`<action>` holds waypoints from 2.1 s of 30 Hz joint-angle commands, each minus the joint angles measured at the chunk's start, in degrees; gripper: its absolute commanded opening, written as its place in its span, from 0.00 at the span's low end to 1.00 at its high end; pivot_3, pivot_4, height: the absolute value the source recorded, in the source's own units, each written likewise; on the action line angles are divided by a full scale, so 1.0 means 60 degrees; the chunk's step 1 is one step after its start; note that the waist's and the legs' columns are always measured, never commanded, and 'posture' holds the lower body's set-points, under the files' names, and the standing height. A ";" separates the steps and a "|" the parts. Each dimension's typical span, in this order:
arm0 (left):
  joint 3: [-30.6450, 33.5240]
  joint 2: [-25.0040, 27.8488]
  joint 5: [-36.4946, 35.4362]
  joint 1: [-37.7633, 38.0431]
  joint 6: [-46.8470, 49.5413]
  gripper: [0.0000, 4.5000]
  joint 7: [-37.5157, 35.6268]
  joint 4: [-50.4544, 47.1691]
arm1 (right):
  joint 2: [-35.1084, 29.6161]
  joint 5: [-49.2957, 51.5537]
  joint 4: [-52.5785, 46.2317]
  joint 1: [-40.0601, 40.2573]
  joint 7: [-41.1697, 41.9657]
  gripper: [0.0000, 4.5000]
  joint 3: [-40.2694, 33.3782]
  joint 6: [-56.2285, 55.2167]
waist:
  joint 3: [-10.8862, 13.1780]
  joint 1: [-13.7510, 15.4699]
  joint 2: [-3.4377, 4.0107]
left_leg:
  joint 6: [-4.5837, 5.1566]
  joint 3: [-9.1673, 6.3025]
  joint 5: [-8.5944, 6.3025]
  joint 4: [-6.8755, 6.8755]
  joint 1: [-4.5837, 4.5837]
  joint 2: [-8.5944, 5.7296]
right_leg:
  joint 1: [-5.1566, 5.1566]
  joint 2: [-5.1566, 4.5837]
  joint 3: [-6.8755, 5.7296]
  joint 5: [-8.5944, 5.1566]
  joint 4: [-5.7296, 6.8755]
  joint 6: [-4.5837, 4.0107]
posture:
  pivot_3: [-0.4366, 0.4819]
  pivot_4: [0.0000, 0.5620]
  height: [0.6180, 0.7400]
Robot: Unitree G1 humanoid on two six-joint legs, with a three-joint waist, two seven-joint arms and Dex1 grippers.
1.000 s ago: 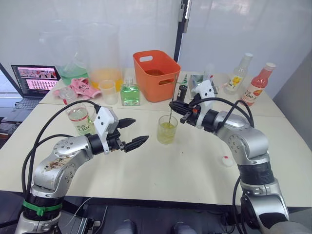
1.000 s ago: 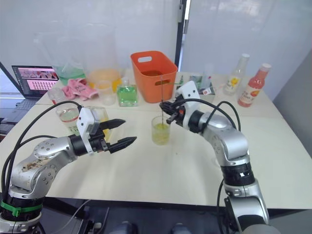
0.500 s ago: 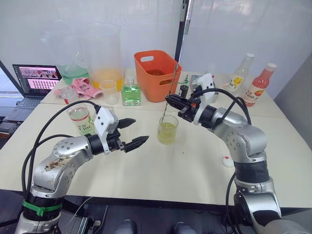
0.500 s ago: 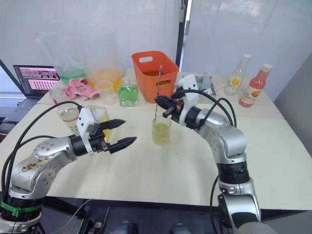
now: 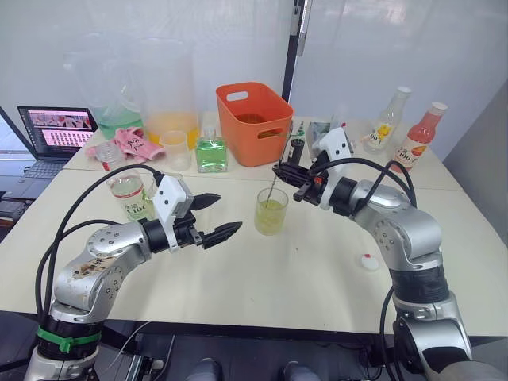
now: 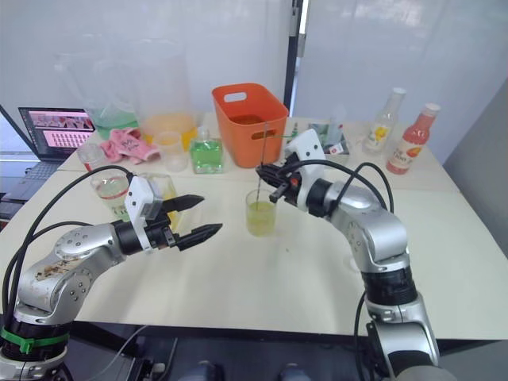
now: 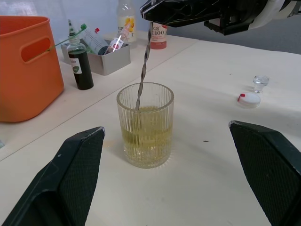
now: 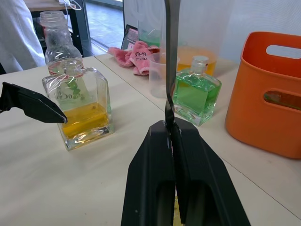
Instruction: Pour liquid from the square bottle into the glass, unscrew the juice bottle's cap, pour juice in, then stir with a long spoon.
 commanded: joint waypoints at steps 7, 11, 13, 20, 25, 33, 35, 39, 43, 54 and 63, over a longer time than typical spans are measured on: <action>0.0136 0.0050 -0.0095 -0.0072 -0.0040 1.00 -0.0008 -0.0377 | 0.0235 0.0608 -0.0223 -0.0458 -0.0223 0.00 -0.0628 0.0429 | 0.0001 0.0005 0.0000 | 0.0000 0.0000 0.0000 0.0000 0.0000 0.0000 | -0.0001 0.0000 0.0000 0.0000 0.0000 0.0000 | 0.48 0.27 0.99; 0.0129 0.0035 -0.0120 -0.0115 -0.0025 1.00 -0.0010 -0.0369 | 0.0138 0.0251 0.0004 -0.0664 -0.0449 0.00 -0.0576 0.0267 | 0.0001 0.0005 0.0001 | 0.0000 0.0001 0.0000 0.0000 -0.0001 0.0000 | -0.0004 0.0000 0.0000 0.0000 0.0000 0.0000 | 0.48 0.27 0.99; 0.0115 0.0028 -0.0119 -0.0139 -0.0019 1.00 -0.0007 -0.0359 | 0.0001 0.0028 0.0062 -0.0588 -0.0439 0.00 -0.0309 0.0332 | 0.0001 0.0007 0.0001 | 0.0000 0.0001 0.0000 0.0000 -0.0001 -0.0001 | -0.0003 -0.0001 0.0000 0.0000 -0.0001 0.0000 | 0.48 0.27 0.99; 0.0139 0.0038 -0.0164 -0.0115 0.0009 1.00 -0.0016 -0.0392 | 0.0066 -0.0117 0.0025 -0.0282 -0.0500 0.00 0.0106 0.0614 | 0.0001 0.0012 0.0001 | 0.0000 0.0003 0.0000 0.0000 -0.0004 -0.0002 | -0.0003 -0.0003 0.0001 0.0000 -0.0004 0.0000 | 0.48 0.27 0.99; 0.0138 0.0023 -0.0173 -0.0119 0.0014 1.00 0.0000 -0.0388 | 0.0155 -0.0106 0.0127 -0.0183 -0.0456 0.00 0.0147 0.0591 | 0.0001 0.0012 0.0001 | 0.0000 0.0002 0.0000 0.0000 -0.0003 -0.0002 | -0.0003 -0.0002 0.0001 0.0000 -0.0004 0.0000 | 0.48 0.27 0.99; 0.0144 0.0025 -0.0185 -0.0110 0.0014 1.00 -0.0009 -0.0398 | 0.0229 0.1045 -0.0574 -0.0590 -0.0414 0.00 -0.0886 0.1218 | 0.0002 0.0014 0.0001 | 0.0000 0.0001 0.0000 -0.0001 -0.0004 -0.0002 | -0.0004 -0.0003 0.0001 0.0000 -0.0004 0.0000 | 0.48 0.27 0.99; 0.0145 0.0034 -0.0191 -0.0094 0.0017 1.00 -0.0021 -0.0405 | 0.0222 0.1333 -0.0737 -0.0724 -0.0470 0.00 -0.1147 0.1384 | 0.0002 0.0000 0.0001 | 0.0000 0.0001 0.0000 -0.0002 -0.0005 -0.0001 | -0.0004 -0.0002 0.0001 0.0000 -0.0005 0.0000 | 0.48 0.27 0.99; 0.0142 0.0040 -0.0186 -0.0086 0.0015 1.00 -0.0027 -0.0407 | 0.0210 0.1723 -0.0882 -0.0873 -0.0606 0.00 -0.1500 0.1613 | 0.0002 -0.0021 0.0001 | 0.0000 0.0000 0.0000 -0.0006 -0.0004 0.0004 | -0.0006 0.0002 0.0001 0.0000 -0.0004 0.0000 | 0.48 0.27 0.99; 0.0126 0.0012 -0.0189 -0.0099 0.0001 1.00 -0.0027 -0.0396 | 0.0048 0.1746 -0.0783 -0.0950 -0.0750 0.00 -0.1644 0.1542 | 0.0002 -0.0004 0.0001 | 0.0000 0.0002 0.0000 -0.0007 -0.0004 0.0001 | -0.0005 -0.0001 0.0001 0.0000 -0.0006 0.0000 | 0.48 0.27 0.99; 0.0090 -0.0038 -0.0148 -0.0016 -0.0079 1.00 -0.0059 -0.0325 | -0.0411 0.3198 -0.1017 -0.1199 -0.1537 0.00 -0.3277 0.2463 | 0.0003 0.0021 0.0002 | 0.0000 0.0003 0.0000 -0.0007 -0.0007 -0.0002 | -0.0004 -0.0006 0.0001 0.0000 -0.0012 0.0000 | 0.48 0.27 0.99; 0.0232 0.0057 -0.0176 0.0307 -0.0246 1.00 -0.0367 -0.0288 | -0.1940 0.6283 -0.0856 -0.1027 -0.2323 0.00 -0.4849 0.5932 | 0.0004 0.0019 0.0003 | 0.0001 0.0003 0.0000 -0.0015 -0.0007 -0.0001 | -0.0002 -0.0009 0.0002 0.0000 -0.0022 -0.0001 | 0.48 0.27 0.99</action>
